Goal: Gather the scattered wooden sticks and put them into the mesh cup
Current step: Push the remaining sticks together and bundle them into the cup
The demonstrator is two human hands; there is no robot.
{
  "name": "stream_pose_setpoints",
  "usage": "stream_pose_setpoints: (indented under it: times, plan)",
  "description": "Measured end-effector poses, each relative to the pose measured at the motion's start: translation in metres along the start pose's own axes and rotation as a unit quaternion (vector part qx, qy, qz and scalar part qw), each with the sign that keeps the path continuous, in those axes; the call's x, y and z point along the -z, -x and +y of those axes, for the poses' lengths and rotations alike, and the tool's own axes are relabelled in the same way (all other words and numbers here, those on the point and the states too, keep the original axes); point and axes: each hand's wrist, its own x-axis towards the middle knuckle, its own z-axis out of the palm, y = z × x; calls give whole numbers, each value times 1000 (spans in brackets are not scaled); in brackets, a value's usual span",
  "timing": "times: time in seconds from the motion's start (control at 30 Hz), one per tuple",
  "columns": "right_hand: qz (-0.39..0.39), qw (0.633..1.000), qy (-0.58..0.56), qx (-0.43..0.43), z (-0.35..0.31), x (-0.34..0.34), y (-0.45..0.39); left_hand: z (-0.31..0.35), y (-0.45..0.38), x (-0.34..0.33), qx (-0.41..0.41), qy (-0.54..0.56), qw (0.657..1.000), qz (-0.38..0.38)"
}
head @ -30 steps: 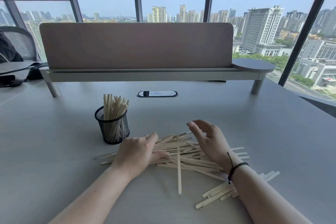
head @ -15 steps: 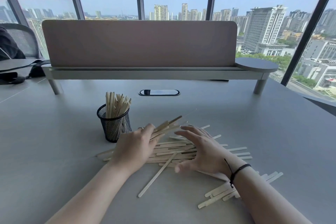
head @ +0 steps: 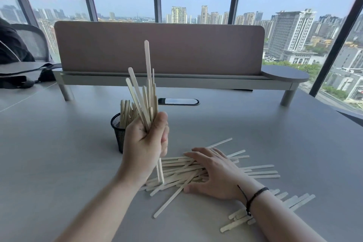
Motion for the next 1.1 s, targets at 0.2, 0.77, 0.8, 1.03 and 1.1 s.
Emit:
stream_pose_setpoints:
  times: [0.2,0.77,0.8,1.03,1.1]
  plan:
    - [9,1000,5,2,-2,0,-2,-12,3,3,-8,-53,998,-34]
    - [27,998,48,43,-12,-5,-4,-26,15,9,-20,-185,980,71]
    - [27,997,58,51,-14,-6,-4,-27,14,10,-22,-187,979,74]
    - [36,994,76,64,-25,-9,-10,-24,8,17,-79,-158,974,145]
    - [36,995,71,60,-24,-10,-12,-16,8,19,-116,-153,971,145]
